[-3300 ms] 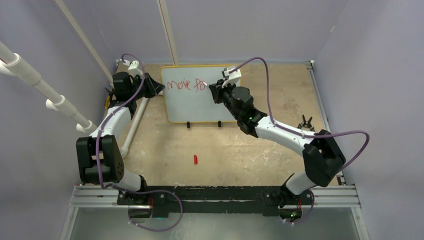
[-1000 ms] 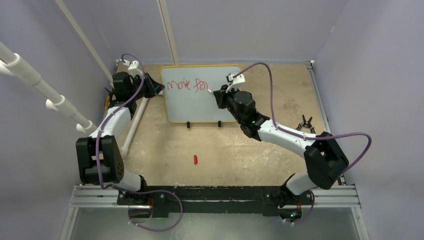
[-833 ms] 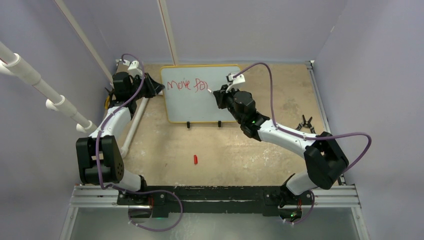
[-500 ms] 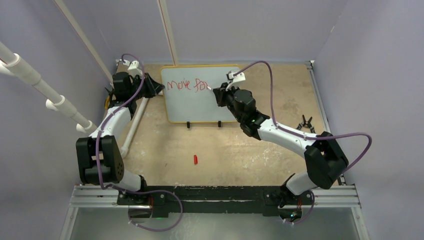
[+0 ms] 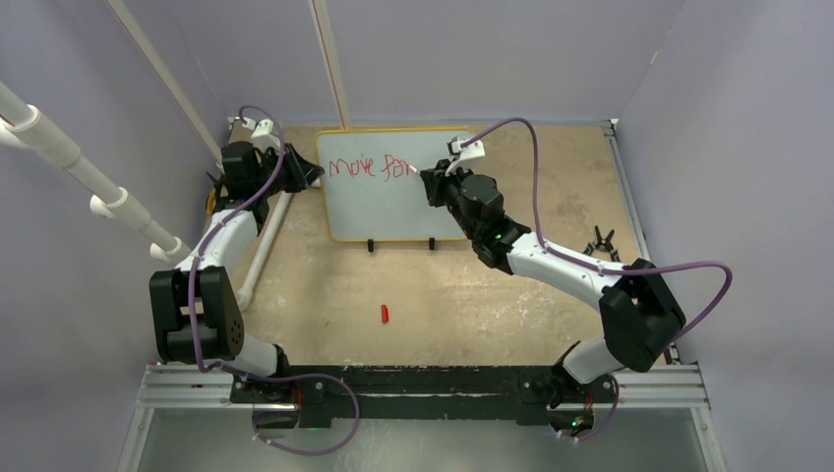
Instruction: Write a sentence on the whiteboard
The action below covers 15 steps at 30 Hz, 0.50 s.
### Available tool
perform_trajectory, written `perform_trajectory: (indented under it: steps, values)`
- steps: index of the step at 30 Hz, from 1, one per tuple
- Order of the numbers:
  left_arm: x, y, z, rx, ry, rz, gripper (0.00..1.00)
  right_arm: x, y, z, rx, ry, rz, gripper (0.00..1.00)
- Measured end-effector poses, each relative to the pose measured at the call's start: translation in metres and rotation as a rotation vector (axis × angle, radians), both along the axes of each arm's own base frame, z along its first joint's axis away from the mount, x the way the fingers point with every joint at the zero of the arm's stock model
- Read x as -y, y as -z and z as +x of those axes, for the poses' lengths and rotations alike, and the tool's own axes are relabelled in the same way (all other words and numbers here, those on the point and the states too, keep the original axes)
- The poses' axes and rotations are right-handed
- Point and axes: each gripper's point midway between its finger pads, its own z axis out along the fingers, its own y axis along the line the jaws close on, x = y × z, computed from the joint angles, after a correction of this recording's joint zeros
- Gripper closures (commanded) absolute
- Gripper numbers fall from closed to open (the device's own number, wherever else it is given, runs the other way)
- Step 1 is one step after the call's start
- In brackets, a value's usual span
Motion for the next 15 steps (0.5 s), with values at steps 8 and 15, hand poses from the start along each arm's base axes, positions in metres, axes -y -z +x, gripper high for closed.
perform_trajectory:
  steps: [8, 15]
  values:
    - [0.0, 0.0, 0.0, 0.0, 0.0, 0.0, 0.85, 0.001, 0.0, 0.001, 0.001, 0.009, 0.001, 1.0]
    - [0.0, 0.0, 0.0, 0.001, 0.001, 0.0, 0.85, 0.012, -0.011, -0.008, 0.026, 0.019, 0.017, 1.0]
